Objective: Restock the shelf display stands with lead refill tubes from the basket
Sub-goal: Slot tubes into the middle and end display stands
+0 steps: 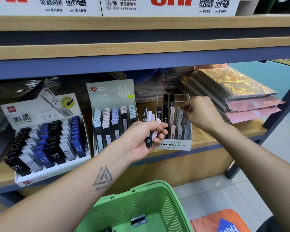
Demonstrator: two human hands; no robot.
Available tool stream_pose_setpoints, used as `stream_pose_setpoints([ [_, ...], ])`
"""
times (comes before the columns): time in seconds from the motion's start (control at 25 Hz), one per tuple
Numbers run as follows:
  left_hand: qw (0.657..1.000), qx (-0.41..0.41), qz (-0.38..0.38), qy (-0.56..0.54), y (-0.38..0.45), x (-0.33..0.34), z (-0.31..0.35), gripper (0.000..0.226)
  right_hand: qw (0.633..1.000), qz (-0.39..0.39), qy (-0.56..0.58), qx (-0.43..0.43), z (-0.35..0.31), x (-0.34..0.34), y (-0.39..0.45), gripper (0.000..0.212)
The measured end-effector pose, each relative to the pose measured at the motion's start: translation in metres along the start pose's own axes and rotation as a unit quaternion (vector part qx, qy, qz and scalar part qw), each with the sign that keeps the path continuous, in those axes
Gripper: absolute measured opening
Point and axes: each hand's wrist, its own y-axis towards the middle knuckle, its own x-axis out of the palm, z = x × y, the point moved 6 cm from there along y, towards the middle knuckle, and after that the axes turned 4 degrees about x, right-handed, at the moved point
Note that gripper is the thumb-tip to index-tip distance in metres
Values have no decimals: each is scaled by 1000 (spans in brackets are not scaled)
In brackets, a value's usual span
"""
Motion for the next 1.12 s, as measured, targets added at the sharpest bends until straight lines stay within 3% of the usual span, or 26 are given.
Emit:
stream_pose_setpoints([
  [0.04, 1000, -5, -4, -7, -1, 1, 0, 30, 1000, 11, 6, -4, -4, -5, 0, 22],
  [0.12, 1000, -9, -14, -25, -2, 1, 0, 33, 990, -35, 135, 13, -15, -10, -2, 19],
  [0.2, 999, -6, -22, -45, -2, 1, 1, 33, 932, -190, 305, 42, -33, -2, -12, 17],
  [0.28, 997, -1, -39, -59, -3, 4, 2, 30, 895, -275, 350, 33, -45, 6, -20, 21],
  [0.44, 997, 0, -56, -55, -9, 9, 4, 17, 877, -256, 404, 43, -42, 9, -17, 12],
  [0.56, 998, -6, -30, -58, -9, 5, 4, 24, 835, -239, 484, 105, -27, 5, -13, 14],
  [0.72, 999, 37, 17, -14, -5, -5, 7, 27, 810, -254, 510, 141, -23, 6, -14, 19],
  [0.88, 996, 78, 49, 20, -3, -7, 10, 15, 833, -252, 477, 123, -27, 1, -13, 16],
  [1.0, 993, 90, 71, 24, 0, -8, 10, 17, 862, -185, 458, 117, -22, -13, -5, 13],
  [1.12, 992, 93, 86, 20, 1, -11, 10, 23, 946, -58, 306, 91, -4, -31, 8, 11],
])
